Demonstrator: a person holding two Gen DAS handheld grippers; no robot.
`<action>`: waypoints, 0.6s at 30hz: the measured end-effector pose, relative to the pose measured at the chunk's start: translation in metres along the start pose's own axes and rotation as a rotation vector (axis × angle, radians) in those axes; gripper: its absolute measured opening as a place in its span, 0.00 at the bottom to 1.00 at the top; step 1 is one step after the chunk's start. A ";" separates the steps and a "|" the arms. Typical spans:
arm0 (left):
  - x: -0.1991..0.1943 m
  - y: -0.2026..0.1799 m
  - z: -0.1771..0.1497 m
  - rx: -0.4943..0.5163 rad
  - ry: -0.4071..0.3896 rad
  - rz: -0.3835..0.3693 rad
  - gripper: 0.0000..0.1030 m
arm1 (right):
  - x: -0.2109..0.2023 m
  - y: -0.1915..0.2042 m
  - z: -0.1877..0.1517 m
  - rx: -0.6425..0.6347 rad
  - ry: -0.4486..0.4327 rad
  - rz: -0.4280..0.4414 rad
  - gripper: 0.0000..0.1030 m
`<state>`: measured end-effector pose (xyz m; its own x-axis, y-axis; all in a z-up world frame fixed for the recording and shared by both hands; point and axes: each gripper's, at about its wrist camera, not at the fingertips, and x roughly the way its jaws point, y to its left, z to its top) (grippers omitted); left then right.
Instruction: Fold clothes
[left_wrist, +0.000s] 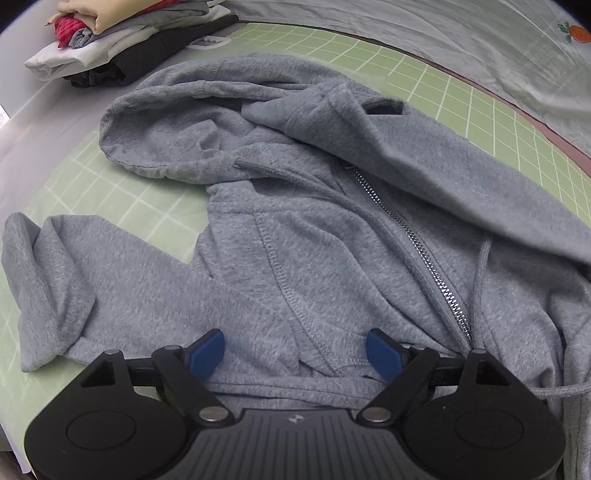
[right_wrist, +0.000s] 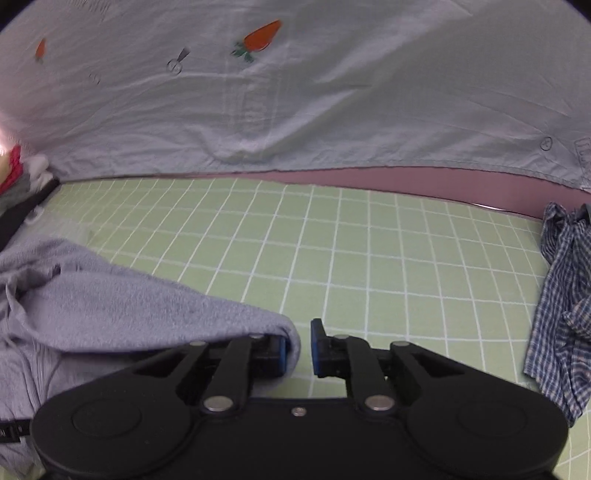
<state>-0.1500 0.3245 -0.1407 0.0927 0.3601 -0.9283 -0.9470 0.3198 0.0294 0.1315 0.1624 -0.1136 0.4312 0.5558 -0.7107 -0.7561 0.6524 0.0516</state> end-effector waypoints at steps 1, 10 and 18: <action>0.000 0.001 0.000 0.003 0.000 -0.002 0.85 | -0.004 -0.013 0.008 0.029 -0.031 -0.025 0.12; 0.003 0.003 0.004 0.019 -0.004 -0.089 0.96 | -0.026 -0.132 0.062 0.293 -0.196 -0.266 0.27; -0.008 -0.035 0.000 0.081 -0.007 -0.091 0.95 | -0.038 -0.143 0.000 0.304 -0.021 -0.267 0.55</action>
<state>-0.1176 0.3109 -0.1340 0.1796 0.3322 -0.9260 -0.9065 0.4214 -0.0247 0.2230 0.0484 -0.0943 0.6049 0.3549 -0.7129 -0.4379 0.8959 0.0744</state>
